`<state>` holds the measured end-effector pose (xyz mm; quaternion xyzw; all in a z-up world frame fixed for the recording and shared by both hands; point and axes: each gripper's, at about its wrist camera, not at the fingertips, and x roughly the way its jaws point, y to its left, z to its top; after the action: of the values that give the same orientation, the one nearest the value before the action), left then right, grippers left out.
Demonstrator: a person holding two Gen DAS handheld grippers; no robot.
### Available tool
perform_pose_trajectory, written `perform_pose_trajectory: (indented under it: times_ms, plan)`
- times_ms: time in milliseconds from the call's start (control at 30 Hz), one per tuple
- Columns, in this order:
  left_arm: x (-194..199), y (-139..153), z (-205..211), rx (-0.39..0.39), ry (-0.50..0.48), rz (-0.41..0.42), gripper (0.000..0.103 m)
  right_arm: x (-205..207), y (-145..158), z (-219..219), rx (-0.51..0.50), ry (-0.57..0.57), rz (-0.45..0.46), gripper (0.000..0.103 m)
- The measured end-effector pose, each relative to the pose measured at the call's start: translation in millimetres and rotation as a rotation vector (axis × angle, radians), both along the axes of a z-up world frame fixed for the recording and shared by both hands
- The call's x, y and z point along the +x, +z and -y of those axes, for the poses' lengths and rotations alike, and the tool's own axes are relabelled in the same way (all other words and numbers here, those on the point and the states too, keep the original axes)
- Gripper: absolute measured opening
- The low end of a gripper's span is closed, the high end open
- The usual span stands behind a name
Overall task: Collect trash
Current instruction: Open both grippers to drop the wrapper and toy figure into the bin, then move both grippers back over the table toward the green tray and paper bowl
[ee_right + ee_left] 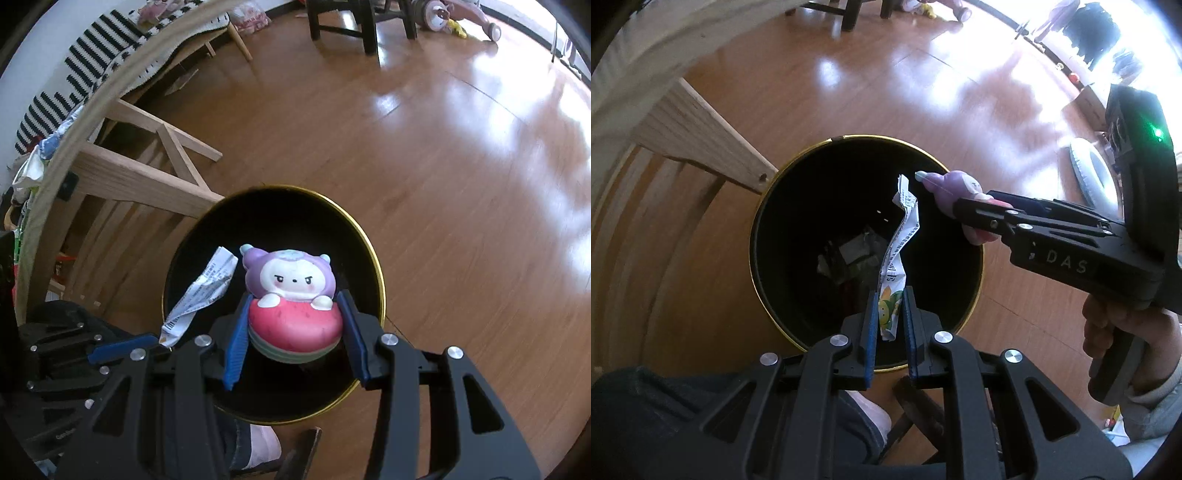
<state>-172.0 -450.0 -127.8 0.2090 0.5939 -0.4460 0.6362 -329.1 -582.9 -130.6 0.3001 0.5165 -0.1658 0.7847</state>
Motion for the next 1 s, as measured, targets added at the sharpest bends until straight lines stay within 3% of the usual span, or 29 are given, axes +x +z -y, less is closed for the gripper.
perform_pose_trajectory:
  times_ms: [300,333,367,400,433,467,600,700,800,900,1000]
  plan:
    - [-7.1,-7.8,7.6,0.015,-0.001,-0.009,0.013,8.4,1.5,6.5,0.019,-0.001,-0.007,0.048]
    - [-7.8,-7.4,8.4,0.02,-0.003,-0.004,0.013,8.4,3.9,6.9,0.019,-0.005,0.004,0.052]
    - [-8.5,-5.8,8.5,0.023,-0.002,0.008,0.017,7.0,7.9,7.3,0.015,-0.011,0.02,0.062]
    - [-8.7,-4.6,8.6,0.029,0.002,0.022,0.022,3.9,15.1,8.7,0.002,-0.026,0.04,0.073]
    - [-9.1,-1.4,8.1,0.027,0.008,0.036,0.046,1.1,22.5,10.4,-0.015,-0.043,0.06,0.09]
    - [-9.3,3.5,6.8,0.016,0.016,0.053,0.073,-2.8,31.6,13.4,-0.035,-0.063,0.08,0.094]
    - [-11.4,28.4,0.2,-0.081,0.042,0.07,0.095,-14.7,69.9,27.0,-0.092,-0.127,0.189,0.096]
    - [-15.3,52.5,-5.7,-0.136,0.039,0.076,0.095,-13.7,103.6,27.7,-0.186,-0.136,0.25,0.096]
    - [-17.3,88.3,-24.2,-0.199,0.037,0.161,0.096,-0.3,131.6,11.1,-0.262,-0.095,0.297,0.096]
    - [1.9,121.1,-70.3,-0.213,0.162,0.328,0.097,30.5,144.2,-15.9,-0.288,0.016,0.316,0.096]
    - [35.9,133.6,-132.0,-0.19,0.354,0.372,0.097,73.9,143.2,-57.0,-0.309,0.157,0.303,0.096]
